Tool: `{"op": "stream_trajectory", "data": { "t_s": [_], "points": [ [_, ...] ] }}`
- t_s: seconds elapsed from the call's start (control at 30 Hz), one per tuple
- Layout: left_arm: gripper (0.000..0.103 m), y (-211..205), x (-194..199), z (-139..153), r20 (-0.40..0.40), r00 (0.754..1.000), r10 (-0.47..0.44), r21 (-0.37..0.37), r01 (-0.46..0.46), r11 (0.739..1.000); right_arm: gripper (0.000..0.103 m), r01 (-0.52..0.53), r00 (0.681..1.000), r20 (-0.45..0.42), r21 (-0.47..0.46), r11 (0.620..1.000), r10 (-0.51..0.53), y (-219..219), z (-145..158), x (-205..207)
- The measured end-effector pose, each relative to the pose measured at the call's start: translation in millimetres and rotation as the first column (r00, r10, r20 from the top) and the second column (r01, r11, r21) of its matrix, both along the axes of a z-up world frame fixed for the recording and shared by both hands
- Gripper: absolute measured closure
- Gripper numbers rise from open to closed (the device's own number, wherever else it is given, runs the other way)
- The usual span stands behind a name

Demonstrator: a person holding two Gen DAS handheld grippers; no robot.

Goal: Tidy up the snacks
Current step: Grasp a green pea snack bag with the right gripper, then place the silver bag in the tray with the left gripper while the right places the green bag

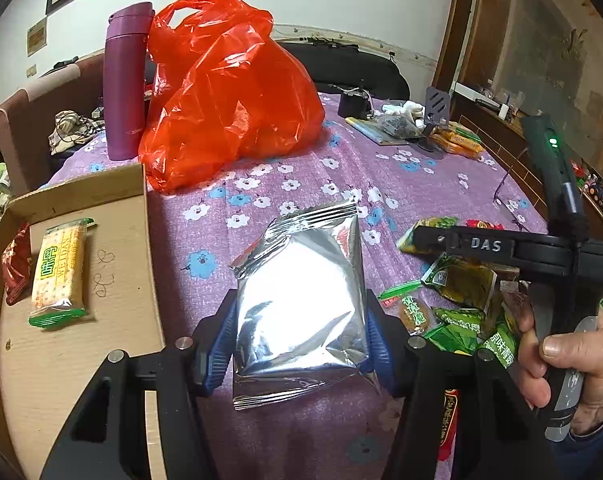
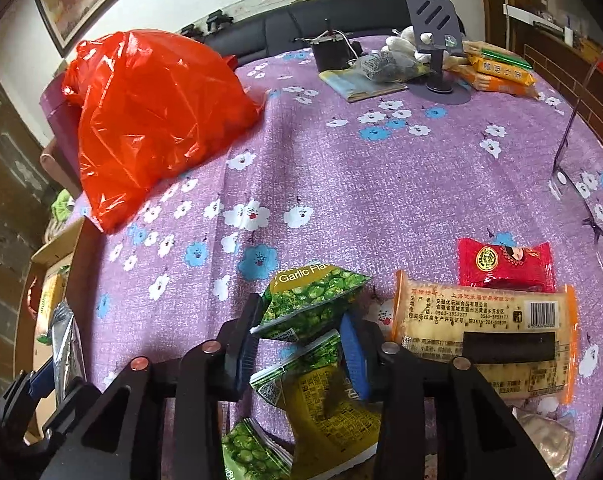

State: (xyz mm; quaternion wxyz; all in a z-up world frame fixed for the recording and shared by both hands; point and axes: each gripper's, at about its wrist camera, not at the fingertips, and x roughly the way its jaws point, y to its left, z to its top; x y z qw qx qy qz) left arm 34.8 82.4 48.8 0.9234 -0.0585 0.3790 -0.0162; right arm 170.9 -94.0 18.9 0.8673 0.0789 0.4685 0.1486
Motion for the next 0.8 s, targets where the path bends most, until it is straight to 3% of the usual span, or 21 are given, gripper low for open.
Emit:
{"op": "stream_trajectory", "data": {
  "t_s": [0.03, 0.23, 0.5, 0.6, 0.8],
  "points": [
    [0.046, 1, 0, 0, 0.002, 1.0, 0.003, -0.002, -0.003, 1.0, 0.072, 0.0, 1.0, 0.011, 0.002, 1.0, 0.0, 0, 2, -2],
    [0.046, 7, -2, 4, 0.019, 0.999, 0.031, -0.014, -0.03, 0.999, 0.072, -0.057, 0.988, 0.146, 0.077, 0.995, 0.046, 14, 30, -24],
    [0.046, 27, -22, 22, 0.094, 0.988, 0.122, -0.011, -0.121, 0.993, 0.071, -0.22, 0.941, 0.291, 0.149, 0.964, 0.17, 49, 62, -67],
    [0.045, 46, -39, 27, 0.084, 0.986, 0.143, -0.048, -0.14, 0.989, 0.071, -0.265, 0.931, 0.296, 0.143, 0.954, 0.214, 64, 66, -82],
    [0.045, 94, -73, 24, 0.072, 0.966, 0.249, -0.019, -0.248, 0.969, 0.071, -0.354, 0.913, 0.268, 0.151, 0.923, 0.307, 102, 62, -108]
  ]
}}
